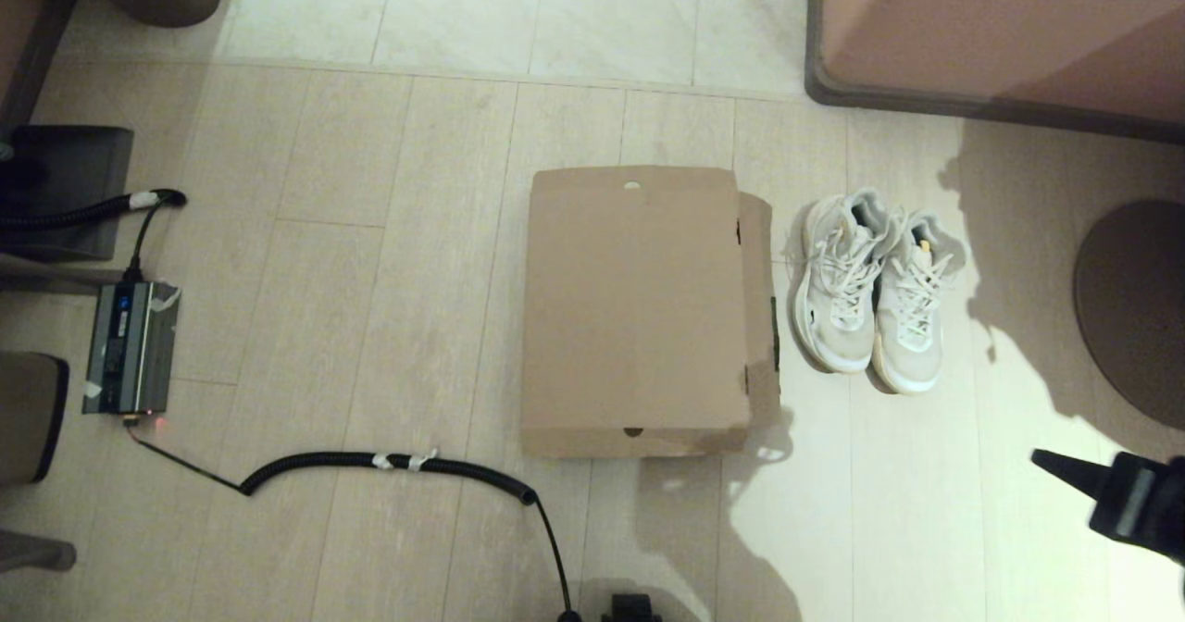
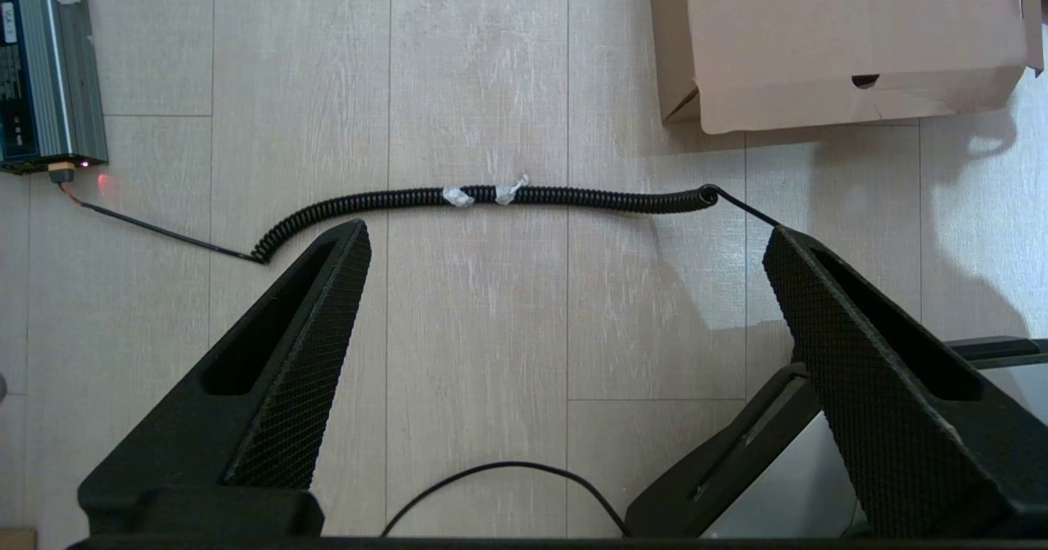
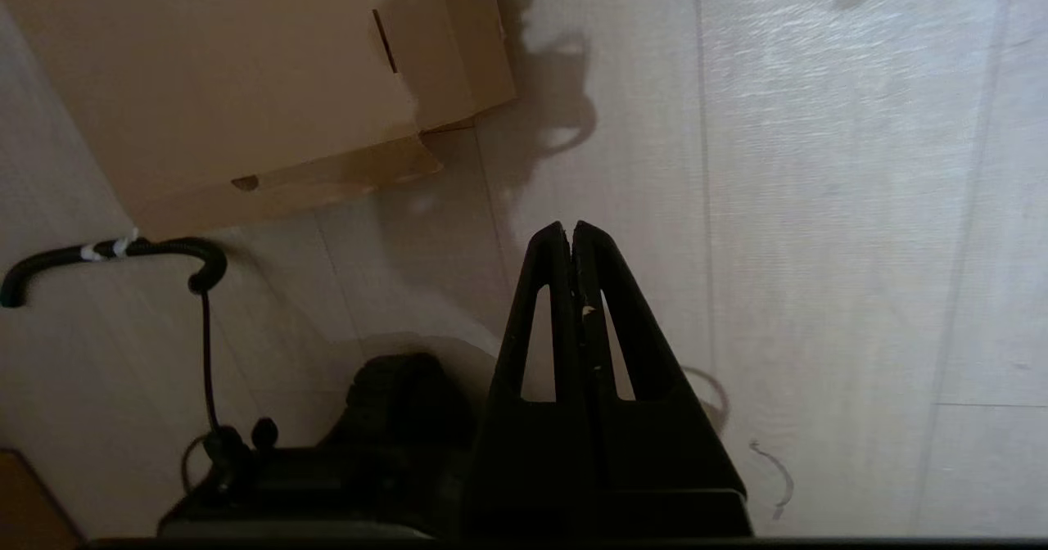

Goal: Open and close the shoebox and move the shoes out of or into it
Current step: Open the shoe box

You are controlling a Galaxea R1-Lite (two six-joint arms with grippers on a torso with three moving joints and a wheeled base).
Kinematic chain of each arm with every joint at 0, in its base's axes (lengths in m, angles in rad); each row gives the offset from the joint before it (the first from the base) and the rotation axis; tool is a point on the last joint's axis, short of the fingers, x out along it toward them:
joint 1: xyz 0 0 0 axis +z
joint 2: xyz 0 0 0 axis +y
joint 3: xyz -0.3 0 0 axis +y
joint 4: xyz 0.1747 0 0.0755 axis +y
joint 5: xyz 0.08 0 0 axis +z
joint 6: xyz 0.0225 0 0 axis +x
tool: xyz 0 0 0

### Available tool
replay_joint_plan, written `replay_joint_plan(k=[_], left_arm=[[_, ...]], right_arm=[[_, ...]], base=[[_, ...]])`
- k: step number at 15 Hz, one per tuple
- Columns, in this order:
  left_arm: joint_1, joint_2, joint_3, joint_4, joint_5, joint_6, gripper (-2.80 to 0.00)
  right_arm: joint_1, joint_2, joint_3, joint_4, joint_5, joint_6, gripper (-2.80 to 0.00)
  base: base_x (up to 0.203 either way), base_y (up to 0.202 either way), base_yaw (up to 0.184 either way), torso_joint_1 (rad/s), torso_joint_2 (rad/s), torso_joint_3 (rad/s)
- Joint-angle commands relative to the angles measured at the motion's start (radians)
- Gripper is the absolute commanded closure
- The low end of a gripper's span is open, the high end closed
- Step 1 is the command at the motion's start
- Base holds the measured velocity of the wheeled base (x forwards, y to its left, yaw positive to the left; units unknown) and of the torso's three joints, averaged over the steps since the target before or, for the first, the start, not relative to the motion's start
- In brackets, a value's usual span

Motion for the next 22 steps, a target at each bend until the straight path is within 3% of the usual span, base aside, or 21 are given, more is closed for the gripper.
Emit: replay_joint_plan(k=[1, 5, 7, 10, 13, 14, 17, 20, 22], left_arm=[[0.0, 0.003, 0.008, -0.001, 0.0, 0.0, -2.8], [0.0, 0.003, 0.008, -0.001, 0.001, 0.0, -2.8], [0.0, 0.003, 0.008, -0.001, 0.0, 0.0, -2.8], [0.0, 0.003, 0.008, 0.001, 0.0, 0.0, -2.8], [0.0, 0.003, 0.008, 0.0, 0.0, 0.0, -2.8], [0.0, 0.003, 0.008, 0.0, 0.0, 0.0, -2.8], [0.0, 0.003, 0.008, 0.0, 0.001, 0.0, -2.8], [0.0, 0.003, 0.008, -0.001, 0.001, 0.0, -2.8], [0.0, 0.003, 0.008, 0.001, 0.001, 0.0, -2.8]], right_arm=[[0.015, 0.333, -0.008, -0.187, 0.005, 0.025, 0.0], [0.031, 0.856, -0.066, -0.753, 0.05, 0.095, 0.0], [0.034, 1.058, -0.152, -0.94, 0.117, 0.125, 0.0], [0.038, 1.199, -0.362, -1.065, 0.182, 0.165, 0.0], [0.018, 1.188, -0.378, -1.088, 0.198, 0.197, 0.0], [0.014, 1.183, -0.366, -1.092, 0.197, 0.197, -2.8], [-0.013, 1.205, -0.391, -1.108, 0.235, 0.225, -2.8], [-0.014, 1.257, -0.418, -1.171, 0.367, 0.449, -2.8], [-0.009, 1.292, -0.501, -1.174, 0.392, 0.569, -2.8]], base=[[0.0, 0.0, 0.0, 0.0, 0.0, 0.0], [0.0, 0.0, 0.0, 0.0, 0.0, 0.0], [0.0, 0.0, 0.0, 0.0, 0.0, 0.0], [0.0, 0.0, 0.0, 0.0, 0.0, 0.0], [0.0, 0.0, 0.0, 0.0, 0.0, 0.0], [0.0, 0.0, 0.0, 0.0, 0.0, 0.0], [0.0, 0.0, 0.0, 0.0, 0.0, 0.0], [0.0, 0.0, 0.0, 0.0, 0.0, 0.0], [0.0, 0.0, 0.0, 0.0, 0.0, 0.0]])
